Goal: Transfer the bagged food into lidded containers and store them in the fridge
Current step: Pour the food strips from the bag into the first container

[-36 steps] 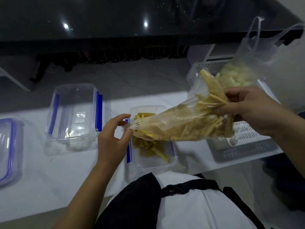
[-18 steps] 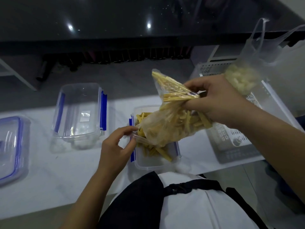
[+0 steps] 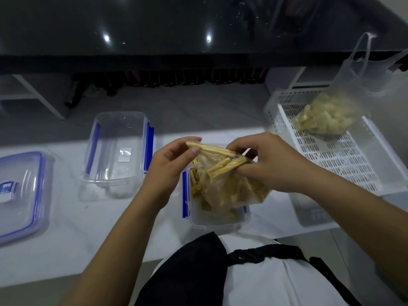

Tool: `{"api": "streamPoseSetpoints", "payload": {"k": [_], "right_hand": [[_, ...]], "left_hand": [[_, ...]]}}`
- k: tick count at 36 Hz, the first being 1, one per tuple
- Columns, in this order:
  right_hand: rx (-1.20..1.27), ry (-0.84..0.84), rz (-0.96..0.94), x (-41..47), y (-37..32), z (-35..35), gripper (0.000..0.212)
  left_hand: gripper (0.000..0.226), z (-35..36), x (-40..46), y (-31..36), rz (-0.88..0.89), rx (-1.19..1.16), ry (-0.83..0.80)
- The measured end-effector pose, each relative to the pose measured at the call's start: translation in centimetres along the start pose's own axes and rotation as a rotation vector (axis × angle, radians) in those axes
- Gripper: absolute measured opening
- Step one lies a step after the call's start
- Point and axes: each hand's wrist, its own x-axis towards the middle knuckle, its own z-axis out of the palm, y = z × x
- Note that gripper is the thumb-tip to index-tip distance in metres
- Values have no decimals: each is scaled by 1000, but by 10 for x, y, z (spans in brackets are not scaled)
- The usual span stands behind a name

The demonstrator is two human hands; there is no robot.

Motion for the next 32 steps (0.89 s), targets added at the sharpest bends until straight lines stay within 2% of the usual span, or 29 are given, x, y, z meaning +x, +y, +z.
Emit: {"api": "streamPoseSetpoints", "payload": {"k": [5, 9, 13, 17, 21, 25, 30, 32], "right_hand": [[22, 25, 34, -4, 6, -5, 21], [29, 79, 58, -11, 18, -8, 11], [-15, 76, 140, -24, 41, -16, 36], [-4, 114, 211, -37, 67, -18, 38], [149, 116, 275, -45, 83, -12, 31], [354, 219, 261, -47, 88, 3, 21], [558, 316, 202, -50, 85, 13, 18], [563, 348, 162, -50, 81, 14, 21]], "left_hand": [[9, -1, 11, 7, 40, -55, 27], [15, -11, 14, 9, 115, -2, 31], [18, -17, 14, 12, 193, 19, 38], [17, -19, 14, 11, 198, -8, 53], [20, -22, 16, 8, 166, -13, -16], [10, -18, 18, 0, 110, 3, -51], [51, -12, 27, -5, 49, 118, -195], [55, -10, 33, -5, 29, 244, -261]]}}
